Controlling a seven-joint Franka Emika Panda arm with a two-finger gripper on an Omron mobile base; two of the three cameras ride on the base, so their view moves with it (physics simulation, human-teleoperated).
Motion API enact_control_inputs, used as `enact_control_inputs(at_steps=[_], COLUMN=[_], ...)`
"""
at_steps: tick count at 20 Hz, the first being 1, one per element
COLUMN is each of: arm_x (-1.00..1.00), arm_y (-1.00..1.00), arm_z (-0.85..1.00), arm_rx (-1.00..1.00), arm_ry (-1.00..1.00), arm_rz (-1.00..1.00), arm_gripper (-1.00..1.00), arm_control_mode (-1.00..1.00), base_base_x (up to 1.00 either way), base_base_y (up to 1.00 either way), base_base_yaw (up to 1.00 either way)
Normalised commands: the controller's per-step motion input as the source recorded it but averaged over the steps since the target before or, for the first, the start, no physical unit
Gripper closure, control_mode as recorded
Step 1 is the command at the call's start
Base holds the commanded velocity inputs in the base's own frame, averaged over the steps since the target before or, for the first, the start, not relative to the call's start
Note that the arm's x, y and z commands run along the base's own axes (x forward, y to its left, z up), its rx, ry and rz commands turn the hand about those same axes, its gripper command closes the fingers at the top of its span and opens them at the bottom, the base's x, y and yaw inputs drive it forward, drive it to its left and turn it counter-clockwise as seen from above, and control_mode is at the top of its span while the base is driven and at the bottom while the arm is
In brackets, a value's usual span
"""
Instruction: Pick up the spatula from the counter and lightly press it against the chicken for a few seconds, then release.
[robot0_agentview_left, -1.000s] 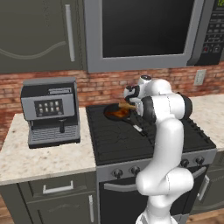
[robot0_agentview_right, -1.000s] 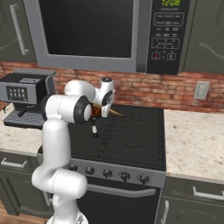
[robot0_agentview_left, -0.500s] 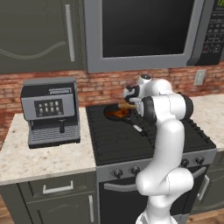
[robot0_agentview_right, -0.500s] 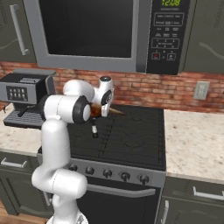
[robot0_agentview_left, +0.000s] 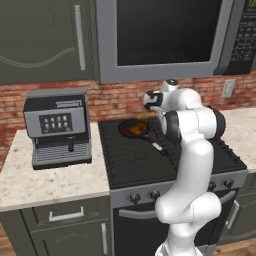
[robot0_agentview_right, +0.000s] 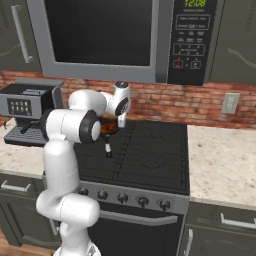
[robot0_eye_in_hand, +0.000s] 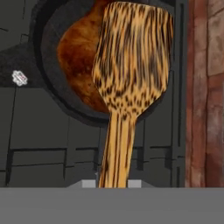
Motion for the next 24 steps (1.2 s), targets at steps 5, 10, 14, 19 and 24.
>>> enact_control_inputs(at_steps=[5,10,14,19,24], arm_x=[-0.26,-0.3,-0.36,-0.37,-0.44], arm_y=[-0.08,-0.1,-0.11,-0.15,-0.18], arm_z=[0.04,-0.09,-0.04,0.16,0.34], arm_rx=[0.0,0.0,0.0,0.0,0.0], arm_ry=[-0.1,-0.09,-0.11,-0.11,-0.11], arm_rz=[0.09,0.09,0.09,0.11,0.12], arm_gripper=[1.0,1.0,1.0,1.0,1.0], arm_control_mode=[-1.0,-1.0,-1.0,-1.0,-1.0], base_base_x=[0.0,0.0,0.0,0.0,0.0], base_base_y=[0.0,0.0,0.0,0.0,0.0], base_base_yaw=[0.0,0.0,0.0,0.0,0.0])
